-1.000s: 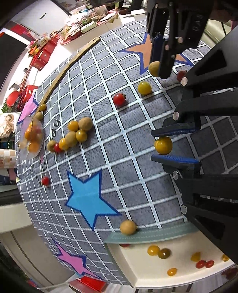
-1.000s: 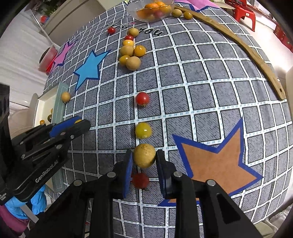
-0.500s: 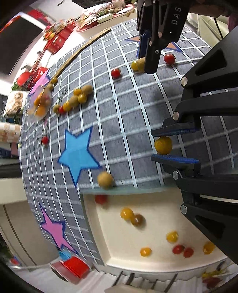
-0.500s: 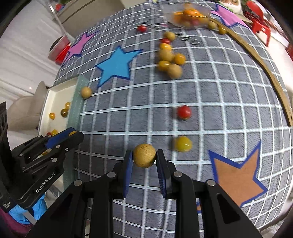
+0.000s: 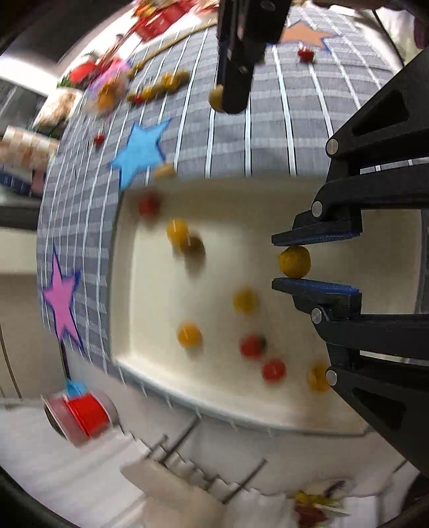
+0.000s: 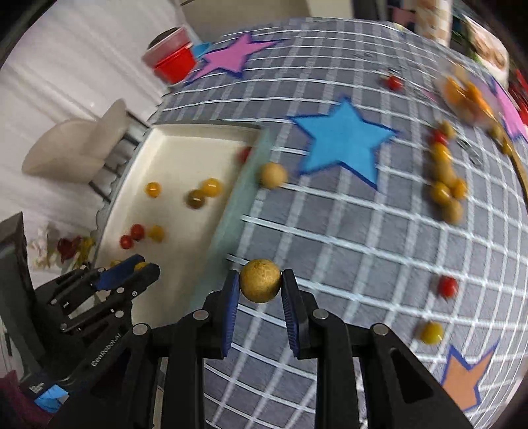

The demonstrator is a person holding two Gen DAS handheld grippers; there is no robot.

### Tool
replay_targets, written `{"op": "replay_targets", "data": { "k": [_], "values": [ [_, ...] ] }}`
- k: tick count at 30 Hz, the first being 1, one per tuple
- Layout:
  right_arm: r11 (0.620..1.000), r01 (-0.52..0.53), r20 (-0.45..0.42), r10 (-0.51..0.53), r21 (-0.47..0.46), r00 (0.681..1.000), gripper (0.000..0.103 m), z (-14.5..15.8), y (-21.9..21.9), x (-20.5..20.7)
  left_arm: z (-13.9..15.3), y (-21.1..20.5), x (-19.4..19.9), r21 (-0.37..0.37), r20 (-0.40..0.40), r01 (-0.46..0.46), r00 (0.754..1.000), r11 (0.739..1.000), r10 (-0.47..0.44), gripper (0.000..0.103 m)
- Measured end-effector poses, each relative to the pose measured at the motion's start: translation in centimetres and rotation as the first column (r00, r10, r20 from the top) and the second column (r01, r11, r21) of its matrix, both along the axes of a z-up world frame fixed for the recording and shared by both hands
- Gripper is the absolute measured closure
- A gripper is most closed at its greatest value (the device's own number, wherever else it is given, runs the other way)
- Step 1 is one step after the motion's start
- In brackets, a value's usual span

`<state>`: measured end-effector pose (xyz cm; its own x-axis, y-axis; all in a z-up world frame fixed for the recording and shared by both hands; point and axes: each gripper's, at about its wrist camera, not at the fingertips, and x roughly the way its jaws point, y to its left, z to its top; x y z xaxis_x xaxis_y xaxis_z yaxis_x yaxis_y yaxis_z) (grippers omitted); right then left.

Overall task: Organize fruits
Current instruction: 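Carry both into the white tray and open both grippers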

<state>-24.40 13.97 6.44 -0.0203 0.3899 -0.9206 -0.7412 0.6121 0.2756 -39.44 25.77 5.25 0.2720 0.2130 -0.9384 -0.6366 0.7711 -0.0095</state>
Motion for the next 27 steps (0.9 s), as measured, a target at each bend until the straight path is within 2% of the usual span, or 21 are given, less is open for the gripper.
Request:
{"op": "replay_targets", "data": {
  "k": [5,10,21,27],
  "values": [
    [0.996,-0.086,0.005,0.086,0.009,0.996,0.075,-0.2,4.1,-1.5,-1.1,2.0,-2.4,0.013,-0.024,-0.087,0.996,0.996,0.087,0.082],
    [0.992,-0.129,-0.031,0.129,0.003,0.991,0.075,-1.5,7.8,-2.2,-2.5,3.2,-3.7,0.016,-0.049,-0.140,0.989,0.990,0.140,0.082],
    [0.974,-0.223,-0.008,0.223,-0.030,0.975,0.075,-3.3,14.0,-3.7,-3.4,3.5,-3.7,0.027,-0.055,-0.150,0.987,0.988,0.151,0.082],
    [0.966,-0.250,-0.014,0.250,-0.064,0.968,0.075,-4.8,15.6,-4.2,-3.4,3.3,-3.8,0.028,-0.053,-0.148,0.987,0.989,0.150,0.082]
  ]
}}
